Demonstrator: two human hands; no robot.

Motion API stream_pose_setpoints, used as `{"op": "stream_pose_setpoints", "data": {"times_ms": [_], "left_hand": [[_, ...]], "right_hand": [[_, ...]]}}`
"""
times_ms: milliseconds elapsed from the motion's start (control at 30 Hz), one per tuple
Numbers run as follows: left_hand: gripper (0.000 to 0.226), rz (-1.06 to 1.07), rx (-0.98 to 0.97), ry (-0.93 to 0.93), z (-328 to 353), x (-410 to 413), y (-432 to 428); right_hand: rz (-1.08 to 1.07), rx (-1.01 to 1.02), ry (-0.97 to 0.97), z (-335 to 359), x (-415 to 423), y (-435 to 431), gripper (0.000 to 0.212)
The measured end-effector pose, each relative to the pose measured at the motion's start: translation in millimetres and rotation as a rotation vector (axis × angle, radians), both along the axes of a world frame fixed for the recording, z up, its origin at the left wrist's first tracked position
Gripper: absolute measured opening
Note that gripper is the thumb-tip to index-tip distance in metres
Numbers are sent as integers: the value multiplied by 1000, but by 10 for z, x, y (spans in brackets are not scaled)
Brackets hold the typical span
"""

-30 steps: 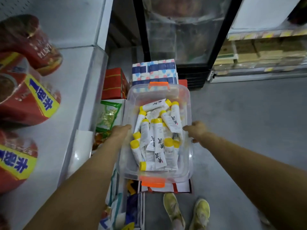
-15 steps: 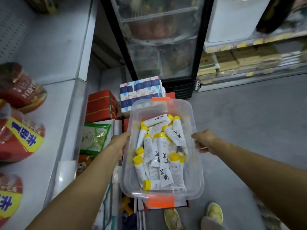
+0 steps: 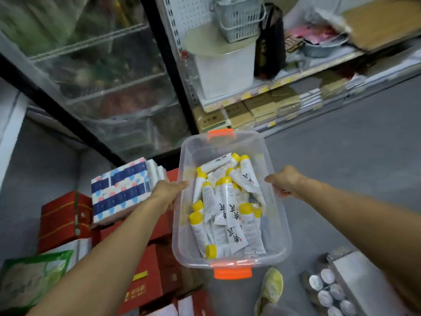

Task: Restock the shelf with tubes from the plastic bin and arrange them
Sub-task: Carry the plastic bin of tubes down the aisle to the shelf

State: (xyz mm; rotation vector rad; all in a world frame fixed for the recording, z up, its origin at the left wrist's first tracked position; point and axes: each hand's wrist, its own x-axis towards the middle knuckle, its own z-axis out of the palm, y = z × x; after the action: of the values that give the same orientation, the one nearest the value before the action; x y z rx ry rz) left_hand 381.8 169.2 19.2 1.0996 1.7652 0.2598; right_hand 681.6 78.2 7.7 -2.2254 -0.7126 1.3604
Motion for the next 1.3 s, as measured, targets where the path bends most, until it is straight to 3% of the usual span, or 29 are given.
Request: {"op": "stream_pose_setpoints", "data": {"times_ms": [333,767,1000,1300], "left_hand": [[32,-295,51,-77,476,2903,1083],[28,-783,45,-141,754,7030,2648],[39,-981,87,-173,850,9460,2922],[37,-1175,11,-161,684,12571,2989]], "right_hand": [[-251,79,-63,507,2504,413,42],[-640,62,-122,745,5720,958,31],[-882,71,-125,736,7487,930,33],[-1021,71,-144,788,10178,726,32]]}}
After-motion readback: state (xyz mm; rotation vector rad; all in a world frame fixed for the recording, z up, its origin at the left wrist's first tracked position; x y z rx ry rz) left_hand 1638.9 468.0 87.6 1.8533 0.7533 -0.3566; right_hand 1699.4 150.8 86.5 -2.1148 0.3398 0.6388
